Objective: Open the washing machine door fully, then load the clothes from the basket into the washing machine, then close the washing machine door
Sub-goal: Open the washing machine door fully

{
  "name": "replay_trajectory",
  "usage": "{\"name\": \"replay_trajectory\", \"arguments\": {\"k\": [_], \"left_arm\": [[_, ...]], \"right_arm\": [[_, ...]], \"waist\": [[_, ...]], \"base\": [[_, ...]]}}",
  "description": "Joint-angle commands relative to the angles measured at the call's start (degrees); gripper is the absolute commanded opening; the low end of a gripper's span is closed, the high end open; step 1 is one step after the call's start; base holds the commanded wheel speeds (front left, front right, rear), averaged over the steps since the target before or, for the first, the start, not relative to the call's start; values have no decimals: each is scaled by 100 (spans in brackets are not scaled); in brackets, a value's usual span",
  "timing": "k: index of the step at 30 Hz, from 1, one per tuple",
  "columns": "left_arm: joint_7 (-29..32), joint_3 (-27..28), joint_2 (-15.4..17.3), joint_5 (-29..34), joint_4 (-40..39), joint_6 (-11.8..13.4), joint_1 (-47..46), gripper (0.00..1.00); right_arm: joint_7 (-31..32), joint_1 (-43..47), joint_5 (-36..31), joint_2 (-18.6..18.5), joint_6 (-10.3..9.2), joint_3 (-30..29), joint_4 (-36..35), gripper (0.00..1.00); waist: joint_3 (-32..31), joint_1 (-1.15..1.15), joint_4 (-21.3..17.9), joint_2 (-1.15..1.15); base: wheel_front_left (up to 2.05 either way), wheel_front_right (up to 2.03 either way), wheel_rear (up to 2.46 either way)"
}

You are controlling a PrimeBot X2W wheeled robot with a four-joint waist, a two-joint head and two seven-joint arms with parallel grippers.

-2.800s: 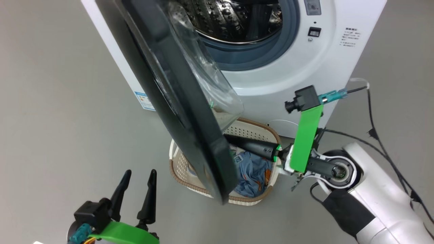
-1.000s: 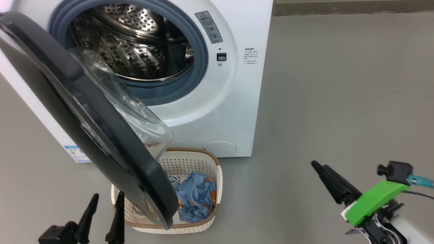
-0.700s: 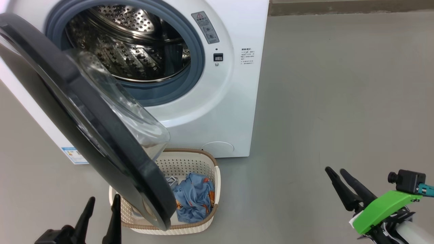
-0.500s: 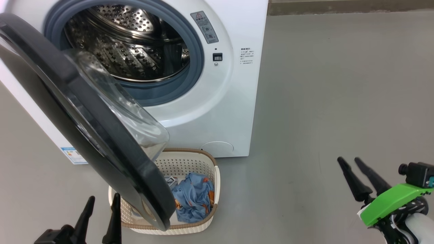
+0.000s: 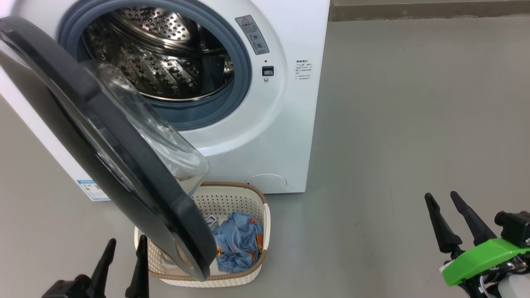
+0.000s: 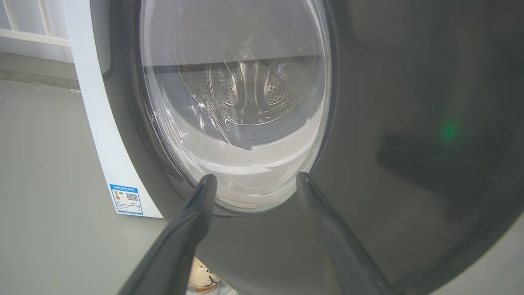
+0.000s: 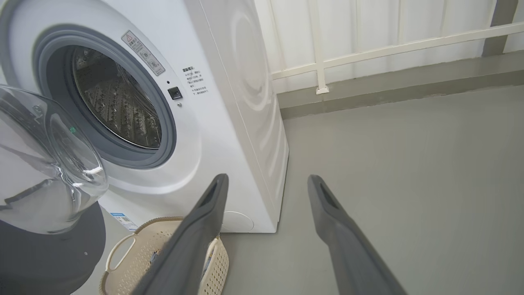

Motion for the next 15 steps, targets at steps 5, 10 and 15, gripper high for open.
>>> {"name": "replay_trajectory", "arguments": {"k": [5, 10, 15], "left_arm": [[-37, 187, 63, 77, -163, -9, -85, 100], [-37, 175, 42, 81, -147, -9, -83, 100], [-37, 236, -14, 33, -71, -9, -108, 45]], "right_arm": [[-69, 196, -606, 80, 9, -238, -195, 100], [-70, 306, -808, 214, 9, -304, -174, 100], [-70, 334, -798, 249, 9, -317, -128, 100]], "waist": [[4, 0, 44, 0], [19, 0, 77, 0], [37, 0, 110, 0]], "base": [[0, 0, 0], [0, 0, 0], [0, 0, 0]]}}
